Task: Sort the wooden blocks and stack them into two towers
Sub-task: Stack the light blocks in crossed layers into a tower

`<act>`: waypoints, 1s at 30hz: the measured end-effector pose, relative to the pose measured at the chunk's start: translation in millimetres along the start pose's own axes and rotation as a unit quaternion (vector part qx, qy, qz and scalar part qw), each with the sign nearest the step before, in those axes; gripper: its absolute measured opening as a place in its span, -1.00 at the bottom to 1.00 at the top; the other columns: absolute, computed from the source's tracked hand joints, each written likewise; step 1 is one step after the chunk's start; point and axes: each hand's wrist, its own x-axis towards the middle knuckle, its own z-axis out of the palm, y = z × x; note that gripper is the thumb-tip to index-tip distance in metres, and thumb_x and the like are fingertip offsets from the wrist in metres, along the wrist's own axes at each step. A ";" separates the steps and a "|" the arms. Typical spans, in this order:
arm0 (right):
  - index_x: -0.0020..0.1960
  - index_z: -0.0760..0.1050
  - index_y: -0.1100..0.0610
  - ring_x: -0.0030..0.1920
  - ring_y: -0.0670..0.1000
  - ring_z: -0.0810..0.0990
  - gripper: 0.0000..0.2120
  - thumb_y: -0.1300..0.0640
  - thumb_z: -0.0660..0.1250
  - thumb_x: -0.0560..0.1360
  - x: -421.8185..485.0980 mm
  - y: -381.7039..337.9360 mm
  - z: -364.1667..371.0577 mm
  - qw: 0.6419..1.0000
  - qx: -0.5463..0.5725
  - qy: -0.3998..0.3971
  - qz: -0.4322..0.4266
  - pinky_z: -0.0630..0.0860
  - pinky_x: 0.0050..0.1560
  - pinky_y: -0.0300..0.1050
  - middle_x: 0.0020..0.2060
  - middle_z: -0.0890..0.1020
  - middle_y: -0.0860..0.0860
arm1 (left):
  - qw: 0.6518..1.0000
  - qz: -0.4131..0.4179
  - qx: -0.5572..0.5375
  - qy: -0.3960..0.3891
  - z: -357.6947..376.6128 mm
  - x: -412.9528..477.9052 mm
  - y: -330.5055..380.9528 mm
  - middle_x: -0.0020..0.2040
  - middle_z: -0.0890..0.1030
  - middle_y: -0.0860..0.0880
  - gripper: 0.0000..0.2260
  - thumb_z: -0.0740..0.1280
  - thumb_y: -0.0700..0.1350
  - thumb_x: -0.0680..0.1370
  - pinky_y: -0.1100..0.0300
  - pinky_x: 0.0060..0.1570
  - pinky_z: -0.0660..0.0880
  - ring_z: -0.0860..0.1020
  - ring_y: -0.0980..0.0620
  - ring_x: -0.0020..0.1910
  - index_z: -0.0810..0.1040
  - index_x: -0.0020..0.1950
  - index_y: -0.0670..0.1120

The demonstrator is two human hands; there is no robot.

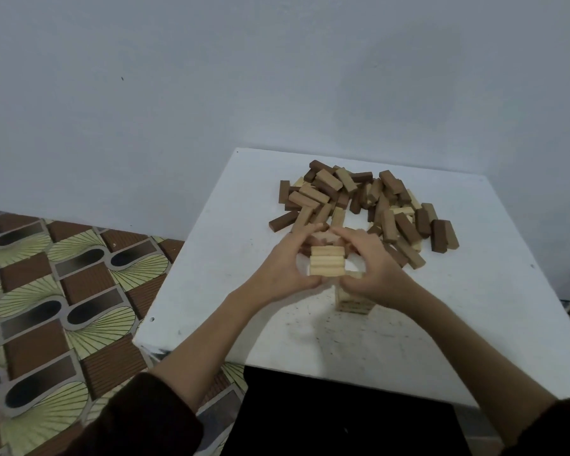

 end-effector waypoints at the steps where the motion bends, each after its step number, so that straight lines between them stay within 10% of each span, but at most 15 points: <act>1: 0.42 0.27 0.13 0.07 -0.07 0.32 -0.34 0.18 0.42 0.37 -7.1 5.7 -6.0 1.000 -0.004 -0.002 0.019 0.29 0.05 -0.41 0.08 0.40 -0.06 | 1.000 0.004 0.002 -0.013 8.1 3.1 4.4 0.11 0.50 -0.01 -0.27 0.54 -0.23 0.31 0.37 0.16 0.39 0.48 0.09 0.12 0.31 0.41 -0.03; 13: 0.40 0.28 0.12 0.08 0.02 0.41 -0.26 -0.04 0.47 0.31 -43.2 40.7 -13.2 0.999 0.008 -0.010 0.030 0.32 0.02 -0.32 0.09 0.43 -0.06 | 0.997 0.000 0.024 -0.074 45.7 2.0 15.5 0.10 0.51 0.04 -0.26 0.54 -0.20 0.33 0.56 0.09 0.24 0.44 0.23 0.09 0.29 0.43 -0.09; 19: 0.37 0.31 0.28 0.08 -0.38 0.33 -0.21 -0.17 0.36 0.29 -44.1 38.7 -10.2 0.999 0.022 0.019 -0.036 0.30 0.10 -0.32 0.05 0.47 -0.03 | 0.996 -0.011 0.035 -0.076 46.6 0.1 9.0 0.15 0.46 0.08 -0.19 0.57 -0.11 0.30 0.56 0.13 0.22 0.39 0.21 0.18 0.24 0.46 -0.02; 23: 0.38 0.25 0.07 0.08 -0.31 0.34 -0.27 -0.08 0.46 0.30 -42.4 43.3 -6.7 0.999 0.034 0.006 -0.025 0.34 0.11 -0.20 0.08 0.50 0.00 | 0.996 -0.016 0.038 -0.078 47.3 0.2 5.8 0.14 0.48 0.09 -0.20 0.57 -0.13 0.31 0.49 0.16 0.24 0.39 0.16 0.20 0.24 0.46 -0.02; 30: 0.34 0.22 -0.01 0.11 -0.42 0.29 -0.29 0.11 0.52 0.31 -39.6 50.4 -3.5 0.999 0.025 -0.003 -0.028 0.20 0.08 -0.58 0.05 0.48 -0.02 | 0.996 -0.037 0.028 -0.078 47.9 0.8 8.2 0.12 0.48 0.09 -0.20 0.55 -0.16 0.32 0.26 0.24 0.32 0.43 0.15 0.19 0.22 0.47 -0.04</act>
